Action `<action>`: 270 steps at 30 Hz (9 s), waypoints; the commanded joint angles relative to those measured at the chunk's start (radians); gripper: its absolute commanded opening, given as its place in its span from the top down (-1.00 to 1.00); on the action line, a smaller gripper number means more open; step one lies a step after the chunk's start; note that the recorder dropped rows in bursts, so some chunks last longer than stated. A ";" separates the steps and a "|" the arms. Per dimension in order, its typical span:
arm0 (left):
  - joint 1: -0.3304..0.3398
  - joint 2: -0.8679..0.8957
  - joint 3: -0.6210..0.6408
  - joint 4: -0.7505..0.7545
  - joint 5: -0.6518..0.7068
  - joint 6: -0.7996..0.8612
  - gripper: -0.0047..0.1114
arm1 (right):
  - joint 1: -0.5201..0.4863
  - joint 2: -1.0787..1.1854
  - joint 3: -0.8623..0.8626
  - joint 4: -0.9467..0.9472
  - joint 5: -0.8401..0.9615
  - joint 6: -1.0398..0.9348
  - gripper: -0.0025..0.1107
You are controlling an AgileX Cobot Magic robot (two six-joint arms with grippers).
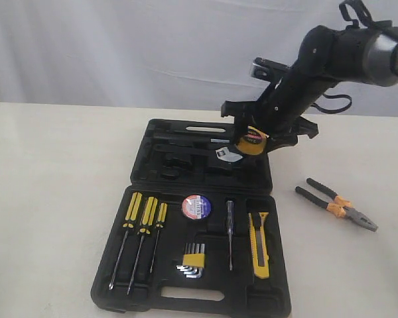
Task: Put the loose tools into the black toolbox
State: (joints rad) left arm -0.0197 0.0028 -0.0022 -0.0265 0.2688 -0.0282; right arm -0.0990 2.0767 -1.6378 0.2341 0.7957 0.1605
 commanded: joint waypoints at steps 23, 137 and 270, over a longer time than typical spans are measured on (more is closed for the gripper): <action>-0.002 -0.003 0.002 0.002 -0.001 -0.001 0.92 | 0.022 0.096 -0.036 -0.113 0.121 0.135 0.45; -0.002 -0.003 0.002 -0.008 -0.001 -0.002 0.92 | 0.022 0.164 -0.083 -0.131 0.172 -0.115 0.96; -0.002 -0.003 0.002 0.001 -0.001 -0.002 0.92 | 0.037 0.279 -0.250 -0.161 0.218 -0.347 -0.13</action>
State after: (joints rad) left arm -0.0197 0.0028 -0.0022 -0.0263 0.2688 -0.0282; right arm -0.0680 2.3467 -1.8882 0.1252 1.0121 -0.1584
